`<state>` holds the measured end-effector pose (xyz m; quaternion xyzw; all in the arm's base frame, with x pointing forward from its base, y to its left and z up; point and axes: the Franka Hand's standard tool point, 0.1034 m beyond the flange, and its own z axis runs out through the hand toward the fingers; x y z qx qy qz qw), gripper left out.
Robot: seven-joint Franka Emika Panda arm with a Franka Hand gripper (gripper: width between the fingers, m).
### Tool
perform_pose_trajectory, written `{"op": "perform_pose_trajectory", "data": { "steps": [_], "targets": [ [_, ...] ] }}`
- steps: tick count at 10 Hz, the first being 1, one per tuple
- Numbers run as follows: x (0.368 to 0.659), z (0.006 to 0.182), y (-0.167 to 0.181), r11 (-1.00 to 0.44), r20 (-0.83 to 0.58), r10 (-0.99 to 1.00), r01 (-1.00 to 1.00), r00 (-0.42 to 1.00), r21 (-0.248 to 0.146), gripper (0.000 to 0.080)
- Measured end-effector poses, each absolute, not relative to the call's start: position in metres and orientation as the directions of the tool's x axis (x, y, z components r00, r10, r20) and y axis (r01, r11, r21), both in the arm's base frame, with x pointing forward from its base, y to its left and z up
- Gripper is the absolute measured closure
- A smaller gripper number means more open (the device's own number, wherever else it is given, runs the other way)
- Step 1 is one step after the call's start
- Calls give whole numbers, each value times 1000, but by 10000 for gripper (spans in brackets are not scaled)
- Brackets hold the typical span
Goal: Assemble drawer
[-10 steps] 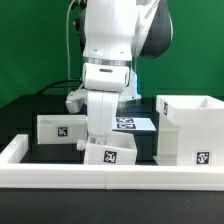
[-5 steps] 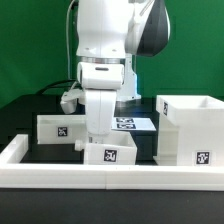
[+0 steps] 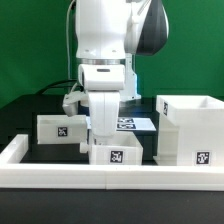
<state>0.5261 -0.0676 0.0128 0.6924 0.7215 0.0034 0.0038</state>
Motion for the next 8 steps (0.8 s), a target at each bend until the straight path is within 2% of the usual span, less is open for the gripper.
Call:
{"op": "perform_pose_trajectory", "data": {
  "steps": [3,5,8],
  "targets": [
    [525,11,-69,33,-1,999,999,-33,8,758],
    [531,11,-56,0,4,1000,1000,0,-5,758],
    [537,13,-38,-26,12,1000,1000,26,4,758]
  ]
}}
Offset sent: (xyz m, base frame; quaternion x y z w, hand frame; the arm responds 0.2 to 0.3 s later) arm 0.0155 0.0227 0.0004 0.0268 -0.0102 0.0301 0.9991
